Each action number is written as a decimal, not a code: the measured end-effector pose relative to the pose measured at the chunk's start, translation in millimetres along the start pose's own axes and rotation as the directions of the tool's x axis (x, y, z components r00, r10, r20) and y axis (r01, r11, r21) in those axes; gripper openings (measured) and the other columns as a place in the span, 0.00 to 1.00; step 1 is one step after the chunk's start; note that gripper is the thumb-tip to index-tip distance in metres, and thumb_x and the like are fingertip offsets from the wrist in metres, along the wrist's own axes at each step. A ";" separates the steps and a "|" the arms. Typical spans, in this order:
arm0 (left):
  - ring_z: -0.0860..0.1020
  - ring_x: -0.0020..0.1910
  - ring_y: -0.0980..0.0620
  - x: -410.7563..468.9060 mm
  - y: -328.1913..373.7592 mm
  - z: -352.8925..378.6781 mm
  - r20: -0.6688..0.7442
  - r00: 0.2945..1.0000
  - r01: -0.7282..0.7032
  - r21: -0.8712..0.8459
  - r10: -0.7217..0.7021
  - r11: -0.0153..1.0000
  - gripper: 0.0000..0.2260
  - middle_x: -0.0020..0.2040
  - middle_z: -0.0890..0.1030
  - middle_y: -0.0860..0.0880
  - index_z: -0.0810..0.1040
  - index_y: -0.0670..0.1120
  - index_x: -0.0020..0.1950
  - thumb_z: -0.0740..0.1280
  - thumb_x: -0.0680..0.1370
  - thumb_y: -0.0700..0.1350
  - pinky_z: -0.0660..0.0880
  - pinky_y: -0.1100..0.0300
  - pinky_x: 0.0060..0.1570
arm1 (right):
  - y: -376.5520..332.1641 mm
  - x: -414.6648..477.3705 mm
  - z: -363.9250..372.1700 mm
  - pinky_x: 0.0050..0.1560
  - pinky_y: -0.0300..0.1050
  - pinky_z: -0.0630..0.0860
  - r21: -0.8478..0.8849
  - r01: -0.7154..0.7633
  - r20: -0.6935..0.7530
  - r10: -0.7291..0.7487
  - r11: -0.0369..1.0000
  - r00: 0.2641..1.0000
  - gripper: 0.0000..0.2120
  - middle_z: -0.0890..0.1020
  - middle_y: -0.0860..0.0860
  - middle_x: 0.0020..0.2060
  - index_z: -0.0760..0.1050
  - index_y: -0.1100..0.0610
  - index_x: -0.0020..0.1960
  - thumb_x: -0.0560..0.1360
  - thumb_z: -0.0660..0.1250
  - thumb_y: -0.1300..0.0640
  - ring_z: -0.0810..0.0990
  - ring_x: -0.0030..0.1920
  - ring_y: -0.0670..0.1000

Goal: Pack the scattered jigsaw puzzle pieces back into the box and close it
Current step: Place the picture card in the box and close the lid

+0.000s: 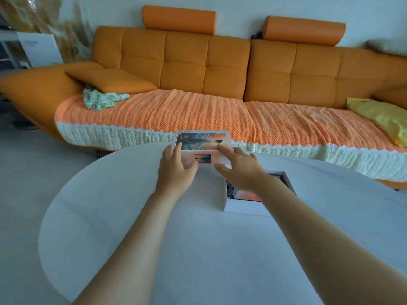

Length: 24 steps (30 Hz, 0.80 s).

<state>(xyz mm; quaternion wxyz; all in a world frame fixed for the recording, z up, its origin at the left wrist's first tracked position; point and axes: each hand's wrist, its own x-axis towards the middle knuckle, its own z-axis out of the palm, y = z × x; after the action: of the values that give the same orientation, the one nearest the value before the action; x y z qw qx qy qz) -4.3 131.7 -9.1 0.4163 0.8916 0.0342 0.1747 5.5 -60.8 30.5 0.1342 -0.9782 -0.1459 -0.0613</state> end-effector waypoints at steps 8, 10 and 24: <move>0.67 0.66 0.50 -38.9 36.2 8.4 -0.048 0.964 -0.264 -0.119 0.260 0.957 0.29 0.66 0.64 0.51 0.66 0.50 0.73 0.71 0.74 0.46 0.68 0.60 0.61 | 37.6 -61.9 -33.8 0.46 0.50 0.76 0.208 0.007 -0.211 0.037 0.978 0.977 0.29 0.64 0.52 0.61 0.58 0.37 0.69 0.75 0.64 0.56 0.77 0.44 0.57; 0.68 0.64 0.54 -52.5 42.9 15.3 -0.001 0.956 -0.289 -0.136 0.292 0.948 0.28 0.65 0.63 0.52 0.66 0.51 0.72 0.71 0.74 0.46 0.69 0.61 0.62 | 49.4 -80.0 -35.8 0.42 0.48 0.78 0.246 -0.014 -0.213 0.068 0.969 0.975 0.28 0.63 0.51 0.61 0.59 0.36 0.68 0.75 0.64 0.57 0.77 0.42 0.54; 0.69 0.59 0.57 -88.7 56.8 46.4 0.069 0.925 -0.372 -0.026 0.373 0.928 0.24 0.60 0.66 0.51 0.72 0.51 0.67 0.73 0.72 0.41 0.63 0.78 0.53 | 94.7 -136.3 -15.6 0.50 0.48 0.80 0.358 -0.100 -0.244 0.196 0.929 0.950 0.27 0.63 0.50 0.59 0.61 0.38 0.68 0.75 0.68 0.55 0.77 0.52 0.53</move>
<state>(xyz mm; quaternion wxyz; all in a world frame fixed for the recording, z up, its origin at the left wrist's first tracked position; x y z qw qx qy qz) -76.4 42.5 -18.9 0.3821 0.8850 -0.1520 0.2184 -96.6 -189.1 0.5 0.3248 -0.9302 -0.0595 -0.1601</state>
